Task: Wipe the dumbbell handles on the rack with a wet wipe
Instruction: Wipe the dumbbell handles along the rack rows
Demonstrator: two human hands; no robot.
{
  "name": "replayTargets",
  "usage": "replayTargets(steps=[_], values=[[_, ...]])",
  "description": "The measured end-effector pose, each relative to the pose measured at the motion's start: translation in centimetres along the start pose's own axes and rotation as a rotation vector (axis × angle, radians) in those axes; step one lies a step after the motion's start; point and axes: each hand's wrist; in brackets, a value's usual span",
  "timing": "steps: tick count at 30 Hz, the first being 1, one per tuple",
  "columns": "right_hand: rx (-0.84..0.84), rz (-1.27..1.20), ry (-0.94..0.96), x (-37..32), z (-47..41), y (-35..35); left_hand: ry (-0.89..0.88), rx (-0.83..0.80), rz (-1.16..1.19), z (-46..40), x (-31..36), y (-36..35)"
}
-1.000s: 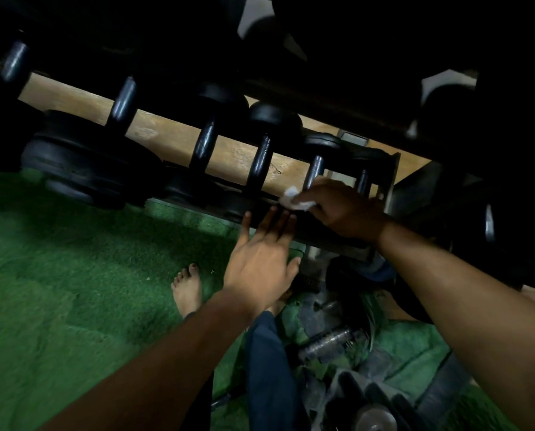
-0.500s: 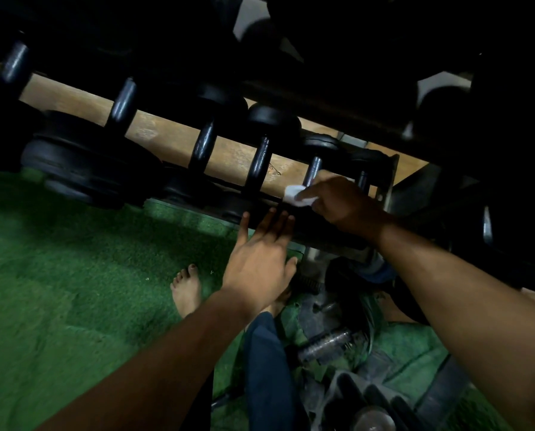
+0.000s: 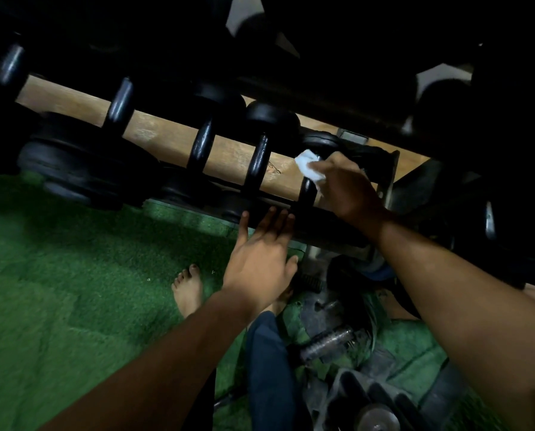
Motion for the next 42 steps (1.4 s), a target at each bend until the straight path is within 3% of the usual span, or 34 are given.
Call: replayTargets(steps=[4,7,12,15,19,22,30,34,39,42], values=[[0.168,-0.007,-0.105,-0.1,-0.5,-1.0,0.009,-0.008,-0.008,0.0,0.0,-0.1],[0.179,-0.072,-0.226,-0.1,-0.2,-1.8,0.012,-0.011,-0.002,0.0,0.2,0.0],[-0.101,-0.508,-0.539,0.5,0.3,-2.0,0.017,0.003,0.011,0.0,0.3,0.0],[-0.318,-0.534,-0.607,0.8,0.2,-1.3,0.023,0.005,0.015,0.0,0.4,-0.1],[-0.313,-0.631,-0.71,1.0,-0.7,-1.6,0.026,-0.008,0.004,-0.1,0.5,0.1],[-0.344,-0.64,-0.72,0.9,-1.1,-1.9,0.026,-0.001,0.015,-0.1,0.5,0.1],[-0.523,-0.327,-0.577,0.7,-1.2,-0.1,0.02,-0.003,-0.003,0.0,0.3,-0.2],[-0.451,-0.431,-0.609,0.4,-1.0,-0.4,0.022,0.001,0.001,-0.1,0.3,-0.3],[-0.047,-0.616,-0.675,0.8,-1.5,-3.0,0.026,-0.016,-0.01,-0.2,0.4,-0.2],[0.116,-0.362,-0.513,-0.2,-0.8,-2.7,0.025,-0.012,-0.008,-0.1,0.4,-0.2]])
Point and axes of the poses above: each hand's wrist, its own z-axis away from the middle knuckle, its own y-axis out of the back of the hand, x = y × z, and after that the axes turned 6 degrees about -y, right-handed
